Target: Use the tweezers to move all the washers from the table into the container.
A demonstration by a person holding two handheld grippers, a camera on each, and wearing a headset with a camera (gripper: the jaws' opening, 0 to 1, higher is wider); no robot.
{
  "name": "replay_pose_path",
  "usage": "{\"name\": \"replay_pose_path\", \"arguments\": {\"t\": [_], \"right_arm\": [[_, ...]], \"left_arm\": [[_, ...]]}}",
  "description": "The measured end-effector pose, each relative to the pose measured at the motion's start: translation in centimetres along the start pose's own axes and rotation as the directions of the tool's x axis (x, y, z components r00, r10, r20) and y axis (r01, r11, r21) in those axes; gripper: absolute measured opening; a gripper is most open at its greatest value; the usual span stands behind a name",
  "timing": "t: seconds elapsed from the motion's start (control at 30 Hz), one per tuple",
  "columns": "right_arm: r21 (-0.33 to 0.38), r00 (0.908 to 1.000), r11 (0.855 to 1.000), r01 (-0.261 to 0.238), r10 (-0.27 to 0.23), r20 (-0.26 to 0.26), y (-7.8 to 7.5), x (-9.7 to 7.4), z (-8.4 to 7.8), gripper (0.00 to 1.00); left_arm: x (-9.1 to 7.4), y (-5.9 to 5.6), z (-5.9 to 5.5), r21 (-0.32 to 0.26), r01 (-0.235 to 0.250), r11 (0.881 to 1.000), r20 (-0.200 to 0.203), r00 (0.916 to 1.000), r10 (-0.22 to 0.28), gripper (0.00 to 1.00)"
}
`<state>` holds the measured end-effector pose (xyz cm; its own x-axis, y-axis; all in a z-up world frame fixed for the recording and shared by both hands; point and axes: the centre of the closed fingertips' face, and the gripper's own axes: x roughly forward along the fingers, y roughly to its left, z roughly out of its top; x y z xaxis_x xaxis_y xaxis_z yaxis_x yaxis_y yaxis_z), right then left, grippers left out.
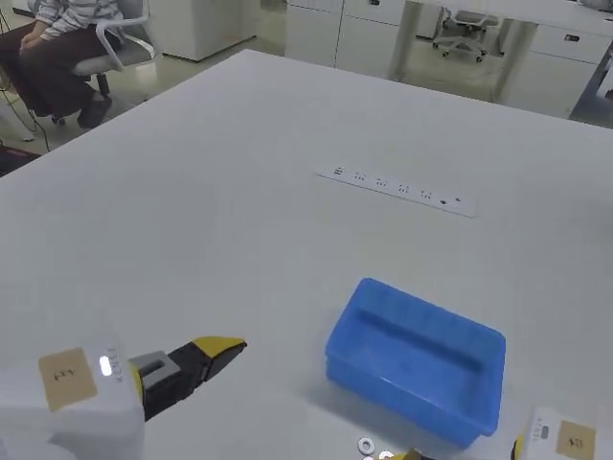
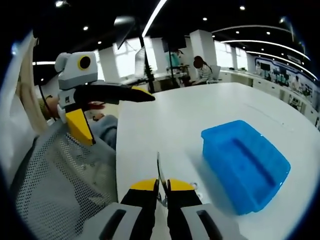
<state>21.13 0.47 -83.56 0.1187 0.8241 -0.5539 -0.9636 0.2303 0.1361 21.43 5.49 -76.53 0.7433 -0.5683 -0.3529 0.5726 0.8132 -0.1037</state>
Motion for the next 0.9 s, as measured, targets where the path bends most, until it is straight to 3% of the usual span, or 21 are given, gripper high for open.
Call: {"name": "replay_pose_path", "arguments": {"t": [0.17,0.2,0.3,0.33,0.4,0.53,0.7,0.9], "right_arm": [[-0.102,0.9999,0.995,0.015,-0.014,0.006,0.3,0.0,-0.1,0.02],[-0.092,0.9997,0.996,0.021,-0.019,0.013,0.2,0.0,-0.1,0.02],[0.016,0.9986,0.999,0.035,-0.036,0.04,-0.5,-0.1,0.0,0.02],[0.072,0.9982,0.997,0.022,-0.026,0.053,-0.7,-0.2,0.0,0.02],[0.12,0.9973,0.992,0.027,-0.035,0.064,-1.2,-0.3,0.0,0.02],[0.236,0.9918,0.972,-0.006,-0.024,0.126,-1.6,-0.7,1.2,0.02],[0.289,0.9847,0.957,-0.01,-0.04,0.169,-2.6,-1.9,3.1,0.02],[0.279,0.9817,0.96,0.001,-0.054,0.183,-3.4,-3.3,4.7,0.02]], "left_arm": [[0.0,0.0,0.1,0.008,-0.001,1.0,0.001,1.0,0.001,0.88],[0.0,0.0,0.1,0.007,-0.001,1.0,0.003,1.0,0.001,0.89],[-0.1,0.1,0.3,-0.007,-0.001,1.0,0.013,0.9999,0.001,0.89],[-0.1,0.1,0.3,-0.008,-0.003,1.0,0.016,0.9999,0.003,0.89],[-0.1,0.2,0.3,-0.012,-0.006,1.0,0.019,0.9998,0.006,0.89],[-0.1,0.1,0.3,-0.004,-0.007,1.0,0.016,0.9998,0.007,0.89],[0.0,-0.2,0.2,0.008,-0.003,1.0,0.011,0.9999,0.003,0.89],[-0.1,-0.1,0.3,-0.009,-0.002,1.0,0.023,0.9997,0.002,0.89]]}}
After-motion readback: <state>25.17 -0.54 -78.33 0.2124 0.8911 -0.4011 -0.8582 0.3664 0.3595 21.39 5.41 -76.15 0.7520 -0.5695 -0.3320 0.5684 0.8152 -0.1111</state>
